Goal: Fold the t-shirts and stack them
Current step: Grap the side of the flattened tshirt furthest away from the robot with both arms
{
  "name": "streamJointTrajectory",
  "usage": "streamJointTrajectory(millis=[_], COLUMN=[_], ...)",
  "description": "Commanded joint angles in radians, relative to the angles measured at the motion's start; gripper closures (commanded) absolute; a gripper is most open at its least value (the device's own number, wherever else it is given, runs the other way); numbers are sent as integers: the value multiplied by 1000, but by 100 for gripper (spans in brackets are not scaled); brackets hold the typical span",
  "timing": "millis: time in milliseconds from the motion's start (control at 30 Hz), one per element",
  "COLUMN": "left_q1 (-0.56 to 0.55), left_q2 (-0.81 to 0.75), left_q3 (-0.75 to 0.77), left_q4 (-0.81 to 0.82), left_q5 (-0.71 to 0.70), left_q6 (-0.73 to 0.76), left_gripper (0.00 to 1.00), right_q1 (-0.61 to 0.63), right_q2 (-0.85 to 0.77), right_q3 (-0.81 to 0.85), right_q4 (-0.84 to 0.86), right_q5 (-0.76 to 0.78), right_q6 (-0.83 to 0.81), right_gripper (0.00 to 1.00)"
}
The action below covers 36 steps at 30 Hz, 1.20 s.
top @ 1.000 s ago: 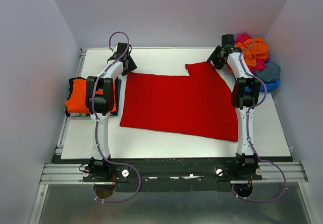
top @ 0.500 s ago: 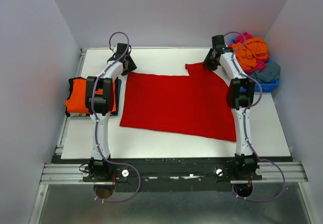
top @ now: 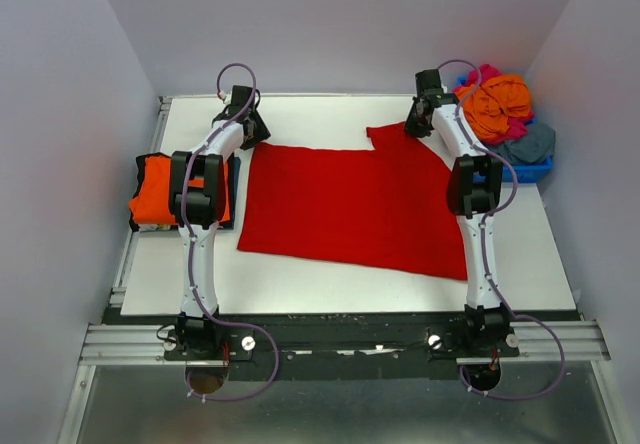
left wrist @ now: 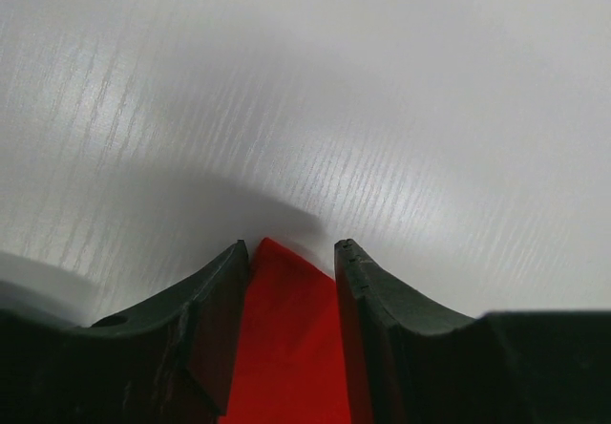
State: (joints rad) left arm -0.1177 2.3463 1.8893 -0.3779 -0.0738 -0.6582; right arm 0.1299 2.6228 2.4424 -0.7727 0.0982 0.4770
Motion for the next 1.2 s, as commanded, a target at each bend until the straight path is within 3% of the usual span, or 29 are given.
streamJointTrajectory(millis=[0,200,433,767,1000,1167], left_q1=[0,-2,0,-2,-8,-20], left_q2=[38,50,44,31,-31,-111], left_q3=[16,36,20,24,11,-87], left_q4=[-88,-127,-142,-116,-75,5], left_q5=[0,-15,-37,-24,-49,-92], left_q6=[2,3,11,42,75,91], left_gripper=[47,47,61,100,100,100], right_q1=[-4,-16,-22,-30,-35,-36], right_q2=[-56,-55,-89,-132,-178,-247], right_q3=[0,-6,-45,-80,-111,-198], right_q4=[42,56,90,122,133,161], right_q5=[44,15,24,23,21,11], right_q6=[-40,-31,-49,-75,-90,-95], right_gripper=[72,99,99,99,99,99])
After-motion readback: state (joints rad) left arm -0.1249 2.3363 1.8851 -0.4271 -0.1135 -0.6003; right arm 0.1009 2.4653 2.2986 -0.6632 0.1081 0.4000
